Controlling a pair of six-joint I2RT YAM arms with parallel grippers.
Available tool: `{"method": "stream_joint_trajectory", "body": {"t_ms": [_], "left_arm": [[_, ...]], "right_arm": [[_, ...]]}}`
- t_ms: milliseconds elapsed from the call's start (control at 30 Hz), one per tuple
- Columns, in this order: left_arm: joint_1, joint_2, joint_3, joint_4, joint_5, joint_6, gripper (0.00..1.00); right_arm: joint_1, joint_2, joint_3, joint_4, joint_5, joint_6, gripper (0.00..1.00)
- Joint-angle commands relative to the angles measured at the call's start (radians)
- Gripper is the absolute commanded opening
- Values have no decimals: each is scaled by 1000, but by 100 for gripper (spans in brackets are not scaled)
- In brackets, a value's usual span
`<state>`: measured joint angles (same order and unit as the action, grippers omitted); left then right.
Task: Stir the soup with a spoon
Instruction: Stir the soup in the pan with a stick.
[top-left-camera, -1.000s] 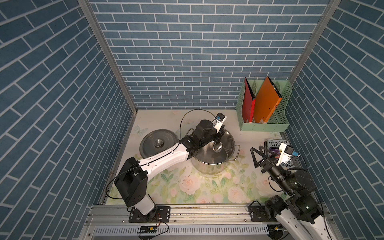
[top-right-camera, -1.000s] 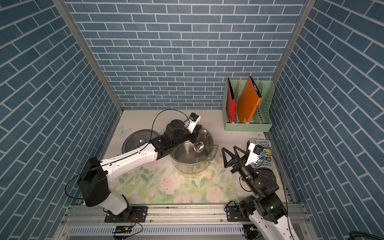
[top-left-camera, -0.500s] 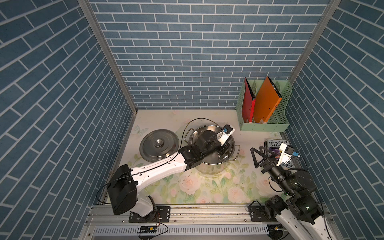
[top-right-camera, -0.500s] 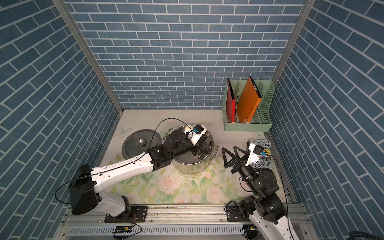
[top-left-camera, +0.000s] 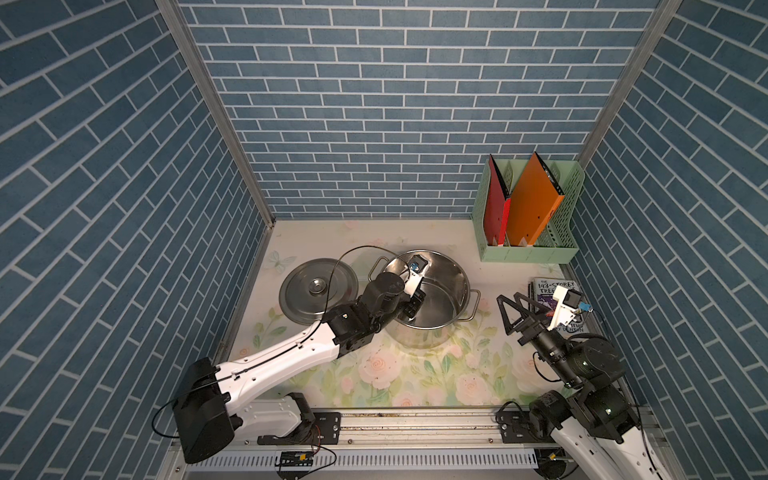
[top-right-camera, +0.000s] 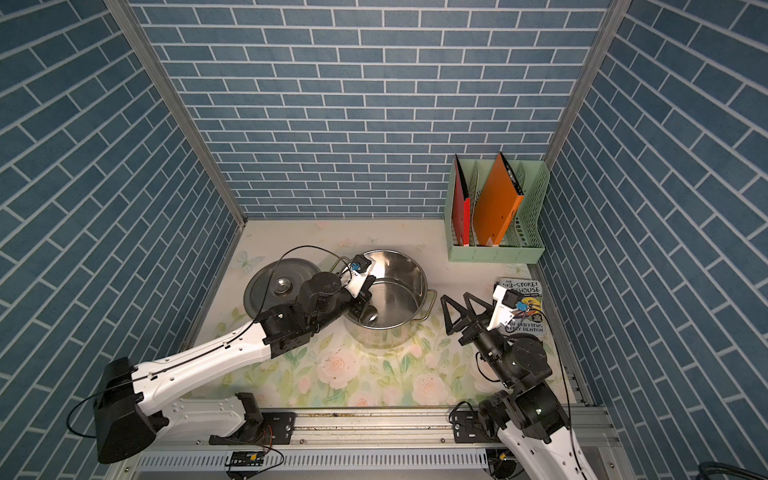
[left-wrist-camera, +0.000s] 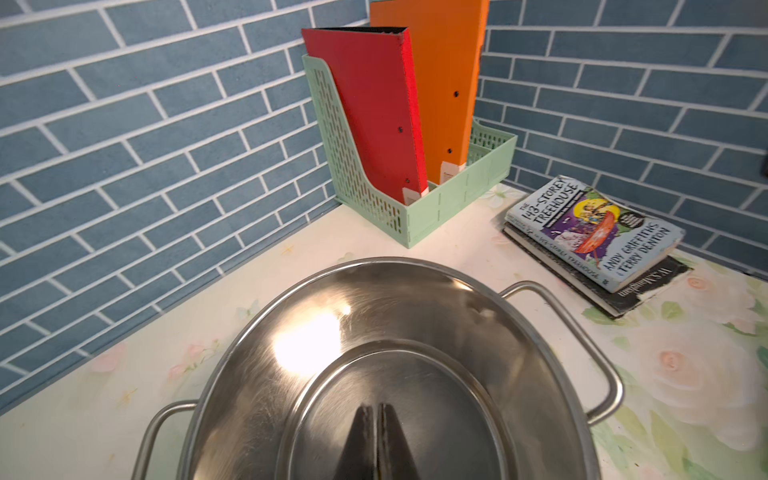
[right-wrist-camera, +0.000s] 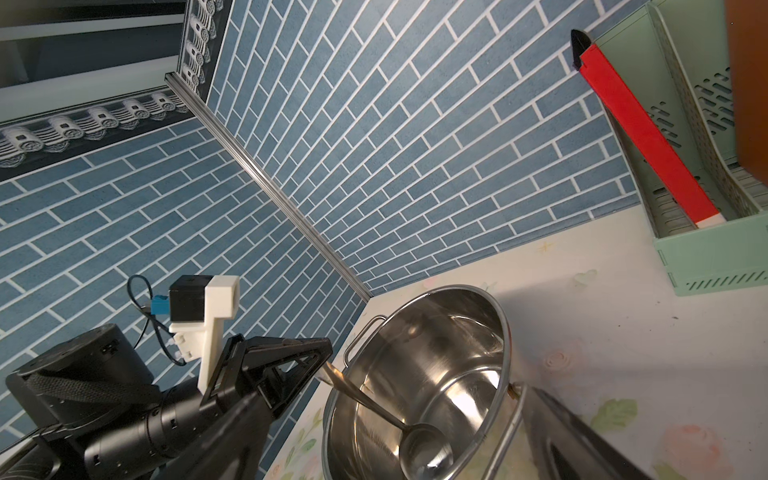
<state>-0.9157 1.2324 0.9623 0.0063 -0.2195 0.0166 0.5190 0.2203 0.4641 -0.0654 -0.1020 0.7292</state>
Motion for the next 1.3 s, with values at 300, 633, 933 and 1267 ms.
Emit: {"method": "stream_joint_trajectory", "body": {"t_ms": [300,633,933,1267], "left_arm": [[138,101,60,82,-45,-20,0],[137,289,252,174,85,-12,0],[64,447,402,194,200,-14,0],[-73,477,420,176,212,1,0]], "right_arm": [[4,2,12,35,-8,17,100],[4,-19,16,18,-6,22,99],[3,-31,37,-10,3,17,99],[4,-38,41,-9,2,22,99]]}}
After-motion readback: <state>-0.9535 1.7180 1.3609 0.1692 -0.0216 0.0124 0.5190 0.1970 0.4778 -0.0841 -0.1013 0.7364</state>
